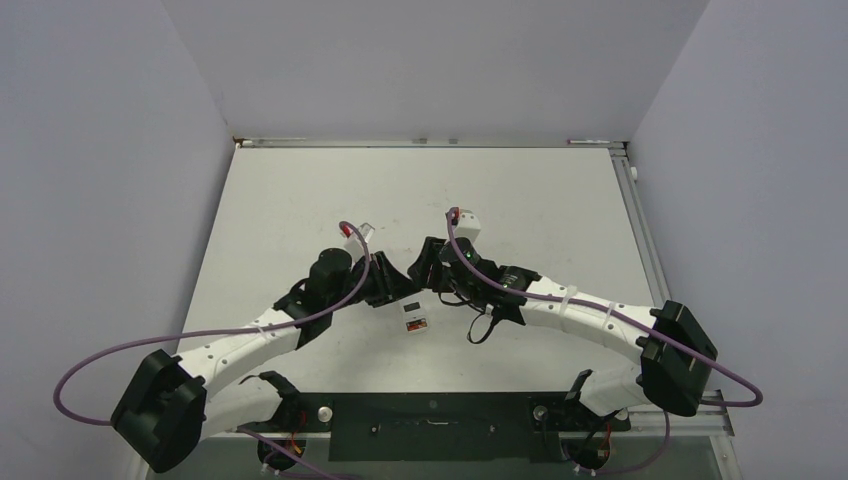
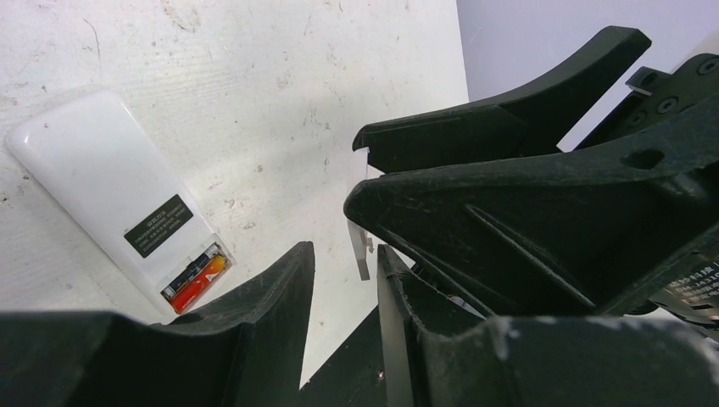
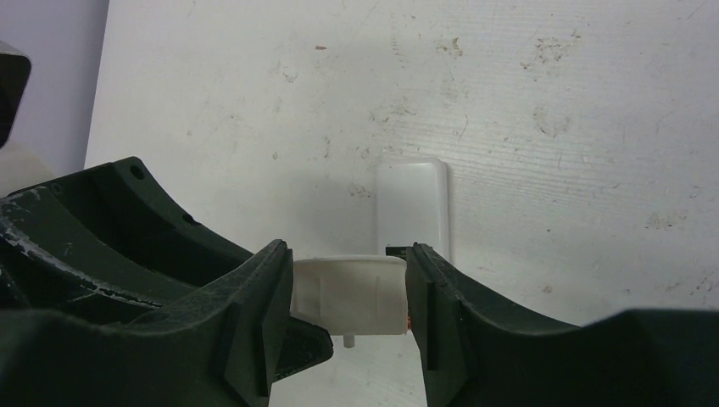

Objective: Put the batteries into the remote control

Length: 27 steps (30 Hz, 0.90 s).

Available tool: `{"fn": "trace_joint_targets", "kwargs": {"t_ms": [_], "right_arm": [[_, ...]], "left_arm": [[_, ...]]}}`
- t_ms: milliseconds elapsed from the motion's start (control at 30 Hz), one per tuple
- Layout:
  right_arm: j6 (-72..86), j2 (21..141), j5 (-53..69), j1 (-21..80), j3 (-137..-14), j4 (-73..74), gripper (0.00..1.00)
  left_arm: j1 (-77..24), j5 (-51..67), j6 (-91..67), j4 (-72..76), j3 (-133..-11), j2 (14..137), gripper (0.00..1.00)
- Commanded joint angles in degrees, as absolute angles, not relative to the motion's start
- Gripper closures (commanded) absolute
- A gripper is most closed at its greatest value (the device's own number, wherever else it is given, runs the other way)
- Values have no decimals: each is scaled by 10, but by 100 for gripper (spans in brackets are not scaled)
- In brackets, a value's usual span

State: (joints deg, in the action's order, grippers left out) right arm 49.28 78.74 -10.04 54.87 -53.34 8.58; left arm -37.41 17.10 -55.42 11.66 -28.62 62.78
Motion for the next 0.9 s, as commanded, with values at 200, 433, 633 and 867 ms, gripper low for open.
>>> {"fn": "trace_joint_targets", "kwargs": {"t_ms": [200,433,633,867], "right_arm": [[504,776,-104,557,-527,50,91],[505,778,-101,558,-523,43,91],[505,777,-101,558,-514,39,91],[498,763,-105,558,-510,45,65]], "left_arm": [[-377,169,-562,169,-310,643,77],[-377,173,-564,179,-310,644,87],[-376,173,-565,192,-306,643,100],[-376,176,-562,197,-303,644,100]]}}
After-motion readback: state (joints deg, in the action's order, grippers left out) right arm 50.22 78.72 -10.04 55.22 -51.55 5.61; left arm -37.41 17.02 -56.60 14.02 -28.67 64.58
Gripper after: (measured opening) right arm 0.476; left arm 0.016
